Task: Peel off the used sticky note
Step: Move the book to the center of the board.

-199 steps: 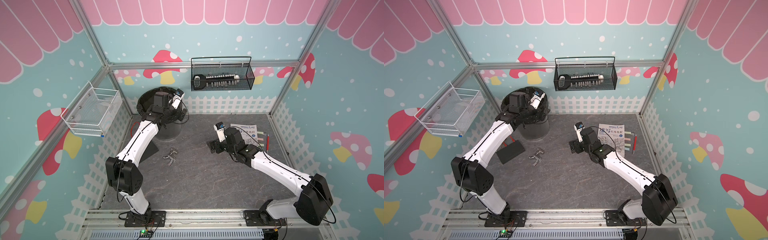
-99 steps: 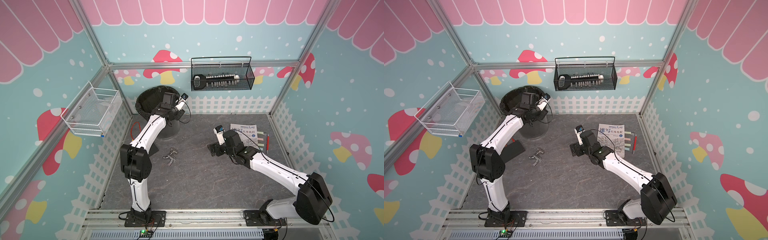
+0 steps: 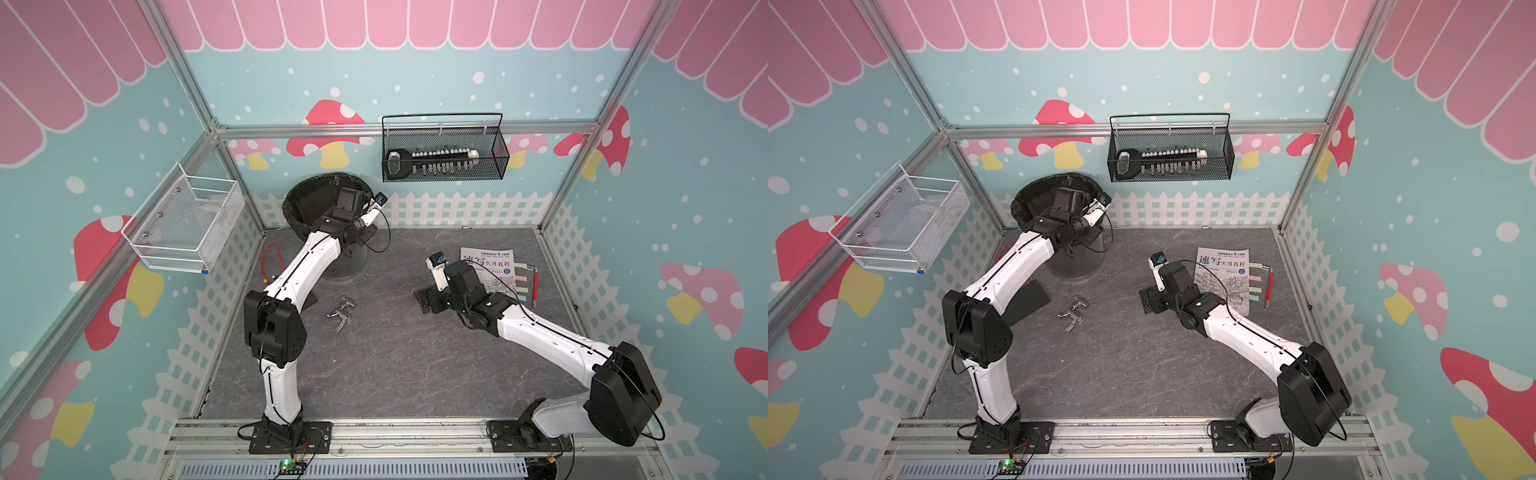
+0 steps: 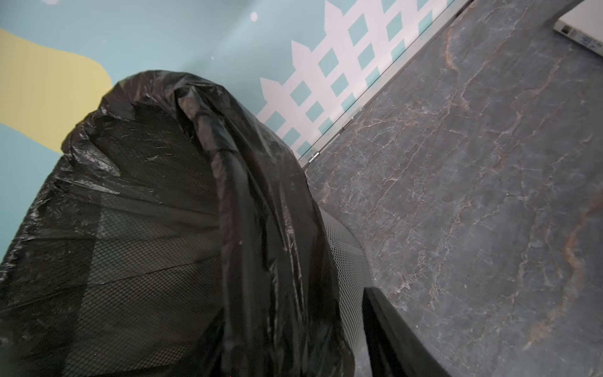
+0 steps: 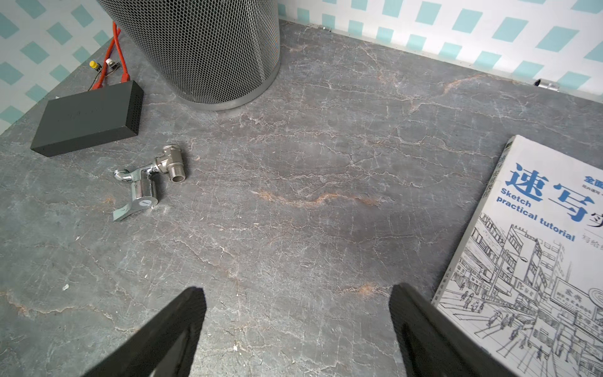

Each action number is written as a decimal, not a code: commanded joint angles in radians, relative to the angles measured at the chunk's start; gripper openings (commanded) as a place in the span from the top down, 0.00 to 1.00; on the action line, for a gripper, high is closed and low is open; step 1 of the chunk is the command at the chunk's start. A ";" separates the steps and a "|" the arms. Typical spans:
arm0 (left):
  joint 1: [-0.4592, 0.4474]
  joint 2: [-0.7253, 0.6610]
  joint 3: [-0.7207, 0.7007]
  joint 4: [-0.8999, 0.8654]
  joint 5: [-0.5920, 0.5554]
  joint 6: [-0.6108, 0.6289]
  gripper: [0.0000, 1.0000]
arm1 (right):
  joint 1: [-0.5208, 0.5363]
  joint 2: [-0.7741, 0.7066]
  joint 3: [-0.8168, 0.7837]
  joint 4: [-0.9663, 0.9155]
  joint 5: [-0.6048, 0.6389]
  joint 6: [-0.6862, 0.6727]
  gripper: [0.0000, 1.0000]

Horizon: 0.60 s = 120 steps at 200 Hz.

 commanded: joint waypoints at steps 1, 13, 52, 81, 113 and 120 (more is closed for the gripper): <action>-0.054 -0.126 -0.034 -0.001 -0.043 0.022 1.00 | -0.007 -0.054 -0.020 0.002 0.013 0.014 0.06; -0.110 -0.155 -0.070 -0.001 -0.058 0.020 1.00 | -0.007 -0.088 -0.031 -0.012 0.033 0.017 0.06; -0.214 -0.214 -0.142 -0.001 -0.091 -0.008 1.00 | -0.008 -0.247 -0.078 -0.073 0.103 0.027 0.05; -0.263 -0.232 -0.176 0.018 -0.086 -0.041 1.00 | -0.009 -0.370 -0.122 -0.121 0.145 0.038 0.05; -0.293 -0.256 -0.269 0.157 -0.047 -0.049 1.00 | -0.010 -0.466 -0.153 -0.160 0.173 0.049 0.03; -0.299 -0.257 -0.286 0.189 -0.039 -0.046 1.00 | -0.009 -0.478 -0.156 -0.167 0.179 0.051 0.04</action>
